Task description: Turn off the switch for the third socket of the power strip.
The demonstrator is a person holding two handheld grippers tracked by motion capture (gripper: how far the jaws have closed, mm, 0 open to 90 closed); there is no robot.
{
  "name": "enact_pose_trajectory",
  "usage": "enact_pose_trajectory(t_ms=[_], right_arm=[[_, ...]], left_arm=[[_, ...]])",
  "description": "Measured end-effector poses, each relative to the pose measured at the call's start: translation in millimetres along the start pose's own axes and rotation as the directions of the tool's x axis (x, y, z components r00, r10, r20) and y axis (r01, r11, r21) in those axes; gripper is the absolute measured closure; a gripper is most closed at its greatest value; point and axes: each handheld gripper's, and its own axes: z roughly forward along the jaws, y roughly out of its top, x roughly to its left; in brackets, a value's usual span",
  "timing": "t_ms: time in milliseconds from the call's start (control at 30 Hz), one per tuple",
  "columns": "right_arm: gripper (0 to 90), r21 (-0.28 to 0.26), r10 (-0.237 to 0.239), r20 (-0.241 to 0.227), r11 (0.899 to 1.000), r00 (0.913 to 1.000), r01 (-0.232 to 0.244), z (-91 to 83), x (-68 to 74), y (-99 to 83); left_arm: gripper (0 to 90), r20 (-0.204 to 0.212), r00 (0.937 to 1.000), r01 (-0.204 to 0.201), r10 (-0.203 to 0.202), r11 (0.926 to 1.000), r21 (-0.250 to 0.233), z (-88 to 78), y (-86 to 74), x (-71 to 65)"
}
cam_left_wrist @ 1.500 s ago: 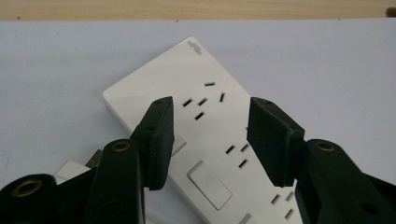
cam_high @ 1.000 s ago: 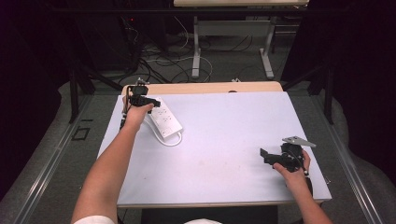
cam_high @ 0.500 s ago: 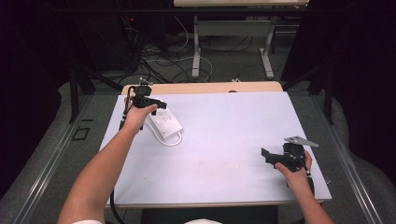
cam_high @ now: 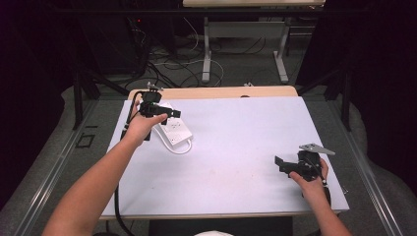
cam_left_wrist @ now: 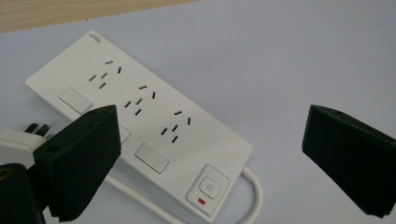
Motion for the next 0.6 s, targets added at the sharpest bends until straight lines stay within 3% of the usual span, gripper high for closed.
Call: enact_pose_trajectory(t_ms=[167,233,333,600], right_arm=[[0.0,-0.002,-0.004,0.000,1.000,1.0000,0.004,0.1,0.5,0.2],[0.0,-0.004,-0.004,0.000,1.000,1.0000,0.004,0.0,0.8,0.2],[0.0,-0.004,0.000,-0.001,1.000,1.0000,0.000,-0.6,1.4,0.0],[0.0,-0.003,0.005,-0.003,1.000,1.0000,-0.005,-1.9,1.7,-0.3]], left_arm=[[4.0,0.014,0.9991,-0.040,0.040,0.9991,-0.017,-14.2,-6.1,-11.1],[2.1,0.038,0.9983,-0.044,0.045,0.9988,-0.018,-20.7,-8.8,-14.7],[2.1,0.036,0.9975,-0.059,0.060,0.9979,-0.026,-28.8,-13.4,-20.5],[2.1,0.080,0.9948,-0.062,0.064,0.9978,-0.022,-44.8,-27.9,-30.9]])
